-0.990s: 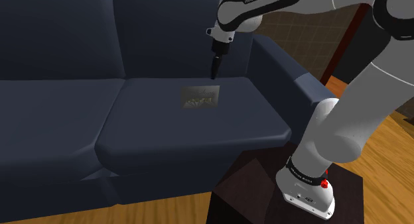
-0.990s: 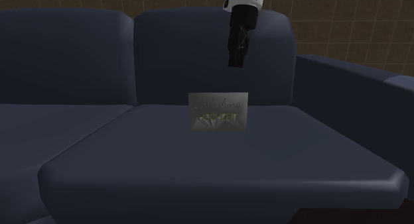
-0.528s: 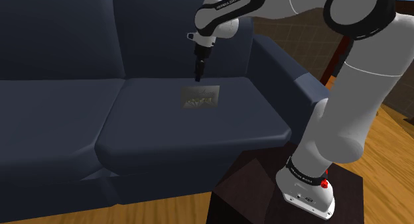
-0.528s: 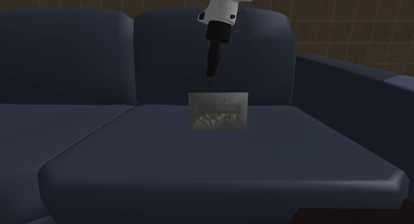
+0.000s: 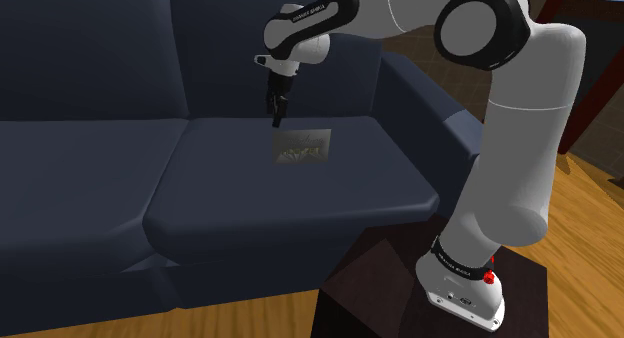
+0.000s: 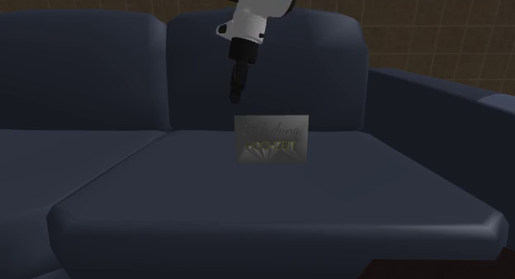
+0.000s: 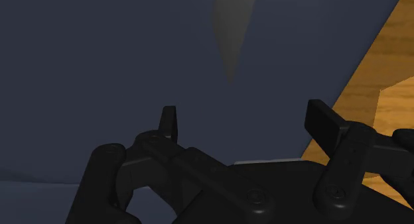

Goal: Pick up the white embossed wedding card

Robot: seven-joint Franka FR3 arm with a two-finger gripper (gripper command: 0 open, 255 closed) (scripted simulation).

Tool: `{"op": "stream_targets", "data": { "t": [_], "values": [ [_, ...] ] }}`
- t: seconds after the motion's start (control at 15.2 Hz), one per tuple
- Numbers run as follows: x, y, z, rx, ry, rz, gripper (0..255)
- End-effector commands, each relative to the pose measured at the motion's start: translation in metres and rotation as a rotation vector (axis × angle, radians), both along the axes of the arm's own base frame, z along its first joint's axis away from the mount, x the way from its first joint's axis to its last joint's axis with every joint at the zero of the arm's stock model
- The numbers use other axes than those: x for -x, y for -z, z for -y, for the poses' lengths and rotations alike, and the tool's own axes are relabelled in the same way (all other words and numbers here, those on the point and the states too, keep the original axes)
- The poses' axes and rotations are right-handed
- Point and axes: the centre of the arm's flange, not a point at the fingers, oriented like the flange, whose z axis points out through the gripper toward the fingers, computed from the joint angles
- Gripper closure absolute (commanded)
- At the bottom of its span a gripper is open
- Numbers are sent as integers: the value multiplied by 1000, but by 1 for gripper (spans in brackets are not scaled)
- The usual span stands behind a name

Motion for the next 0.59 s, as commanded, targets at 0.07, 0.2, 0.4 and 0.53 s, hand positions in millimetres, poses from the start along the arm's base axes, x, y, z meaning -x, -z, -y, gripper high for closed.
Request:
{"op": "stream_targets", "data": {
  "t": [0.07,0.2,0.4,0.53],
  "values": [
    [-2,16,-1,-1,-9,3,0],
    [-2,27,-1,-1,-9,3,0],
    [-2,35,-1,-1,-9,3,0],
    [-1,35,-1,-1,-9,3,255]
  ]
}}
